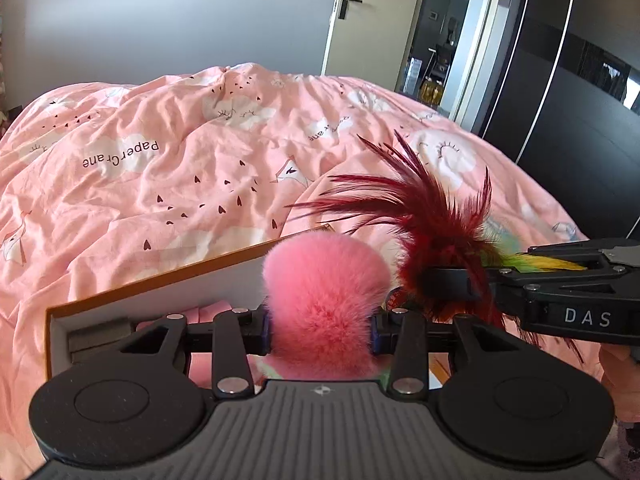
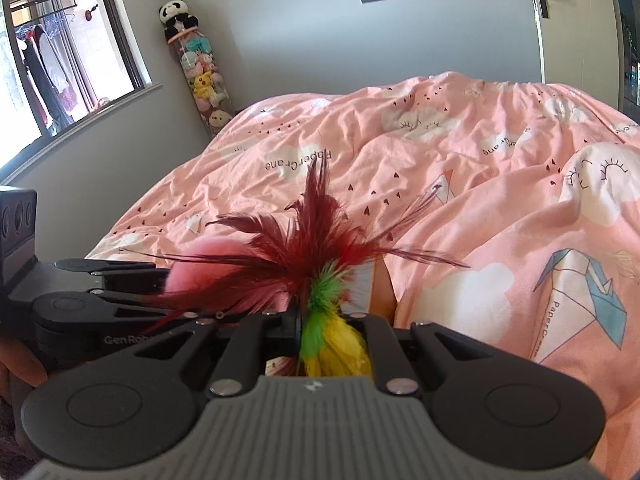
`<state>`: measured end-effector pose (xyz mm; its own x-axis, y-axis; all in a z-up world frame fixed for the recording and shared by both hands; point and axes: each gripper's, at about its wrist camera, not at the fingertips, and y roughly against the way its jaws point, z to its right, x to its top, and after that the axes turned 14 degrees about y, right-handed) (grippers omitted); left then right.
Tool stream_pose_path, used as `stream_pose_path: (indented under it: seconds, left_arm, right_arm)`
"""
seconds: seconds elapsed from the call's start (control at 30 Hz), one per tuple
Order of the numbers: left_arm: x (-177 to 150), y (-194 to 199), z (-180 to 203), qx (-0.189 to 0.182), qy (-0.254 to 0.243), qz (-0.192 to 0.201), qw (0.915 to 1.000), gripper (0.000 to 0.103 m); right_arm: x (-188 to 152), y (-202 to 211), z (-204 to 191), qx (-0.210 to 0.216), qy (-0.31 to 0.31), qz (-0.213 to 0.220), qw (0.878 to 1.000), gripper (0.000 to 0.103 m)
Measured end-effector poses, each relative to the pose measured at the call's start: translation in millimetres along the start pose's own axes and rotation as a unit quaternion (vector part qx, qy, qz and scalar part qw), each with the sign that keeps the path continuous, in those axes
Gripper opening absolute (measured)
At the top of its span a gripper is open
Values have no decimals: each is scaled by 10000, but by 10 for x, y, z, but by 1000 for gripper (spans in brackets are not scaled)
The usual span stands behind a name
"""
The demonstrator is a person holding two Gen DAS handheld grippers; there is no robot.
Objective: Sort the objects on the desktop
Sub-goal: 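Lift the pink pompom over the orange box with the left gripper while the right holds the feather pompom, then lower the pink pompom into the box and open the left gripper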
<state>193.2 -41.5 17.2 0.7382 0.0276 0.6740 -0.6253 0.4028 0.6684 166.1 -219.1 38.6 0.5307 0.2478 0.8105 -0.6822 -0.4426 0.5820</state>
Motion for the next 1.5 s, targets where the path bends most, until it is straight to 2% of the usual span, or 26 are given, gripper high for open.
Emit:
stream_pose_path:
  seconds: [0.17, 0.4, 0.67, 0.83, 1.03, 1.2, 1.33, 1.5]
  left_arm:
    - [51, -397, -84, 124, -32, -280, 9995, 47]
    - [65, -812, -110, 277, -325, -537, 9976, 49]
    - [155, -1049, -146, 499, -347, -612, 9963, 50]
    - [188, -1036, -161, 529, -322, -550, 9966, 50]
    - [266, -681, -160, 619, -336, -243, 9972, 50]
    - [322, -147, -156, 1082, -615, 133, 9921, 50]
    - [378, 353, -257, 1341, -672, 324, 9882, 50]
    - [446, 895, -499, 1922, -717, 467, 9776, 50]
  right_arm:
    - [24, -93, 118, -63, -155, 4, 9999, 11]
    - [21, -203, 201, -92, -198, -56, 9997, 11]
    - [47, -252, 198, -102, -133, -42, 9999, 11]
    - [45, -243, 201, -106, -122, -48, 9999, 11]
    - [49, -225, 152, -14, -58, -10, 10000, 11]
    - [101, -218, -8, 210, 53, 86, 9997, 11]
    - [149, -297, -212, 546, 152, 91, 9984, 11]
    - [235, -460, -567, 995, 386, 55, 9943, 11]
